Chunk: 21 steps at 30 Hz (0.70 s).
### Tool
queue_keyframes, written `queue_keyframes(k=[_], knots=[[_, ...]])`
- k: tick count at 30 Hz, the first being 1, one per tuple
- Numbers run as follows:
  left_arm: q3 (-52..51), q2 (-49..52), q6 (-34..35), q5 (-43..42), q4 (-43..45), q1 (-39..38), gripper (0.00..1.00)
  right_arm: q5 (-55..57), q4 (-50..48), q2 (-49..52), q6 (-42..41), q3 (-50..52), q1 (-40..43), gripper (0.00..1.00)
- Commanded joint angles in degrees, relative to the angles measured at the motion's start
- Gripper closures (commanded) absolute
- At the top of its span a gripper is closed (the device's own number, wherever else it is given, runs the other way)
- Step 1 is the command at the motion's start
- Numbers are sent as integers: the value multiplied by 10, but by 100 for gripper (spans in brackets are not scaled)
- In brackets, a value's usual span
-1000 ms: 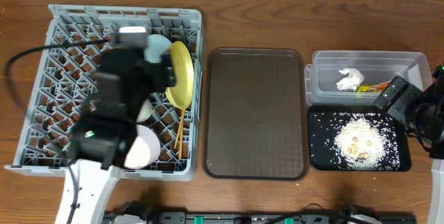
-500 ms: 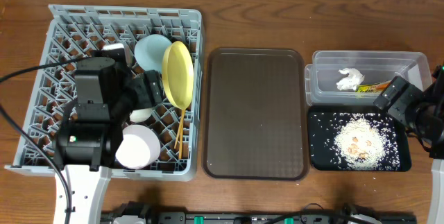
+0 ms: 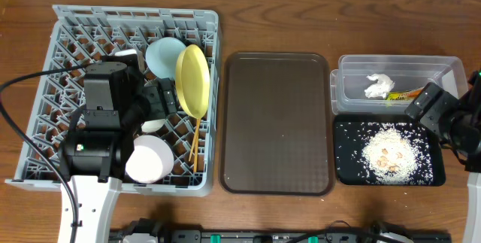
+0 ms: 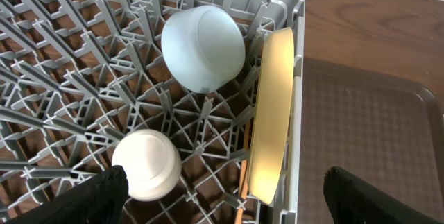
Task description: Sort waste into correct bins and load items into the dishwasher
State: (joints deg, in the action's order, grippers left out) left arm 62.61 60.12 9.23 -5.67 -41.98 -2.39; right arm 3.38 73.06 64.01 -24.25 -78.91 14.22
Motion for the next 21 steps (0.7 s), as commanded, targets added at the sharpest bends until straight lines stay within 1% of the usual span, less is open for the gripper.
queue_keyframes(k=[1, 11, 15, 17, 19, 20, 21], knots=[[11, 1, 5, -3, 0, 2, 9, 2, 0, -3, 7, -2, 0, 1], [11, 1, 5, -3, 0, 2, 8, 2, 1, -7, 7, 0, -1, 1], [11, 1, 5, -3, 0, 2, 8, 59, 3, -43, 16, 1, -11, 1], [11, 1, 5, -3, 0, 2, 8, 53, 1, -72, 15, 5, -23, 1], [11, 1, 5, -3, 0, 2, 8, 54, -21, -108, 16, 17, -45, 1], [11, 1, 5, -3, 0, 2, 8, 57, -46, -127, 17, 27, -56, 1], [11, 1, 5, -3, 0, 2, 8, 54, -97, -154, 31, 46, -72, 1]])
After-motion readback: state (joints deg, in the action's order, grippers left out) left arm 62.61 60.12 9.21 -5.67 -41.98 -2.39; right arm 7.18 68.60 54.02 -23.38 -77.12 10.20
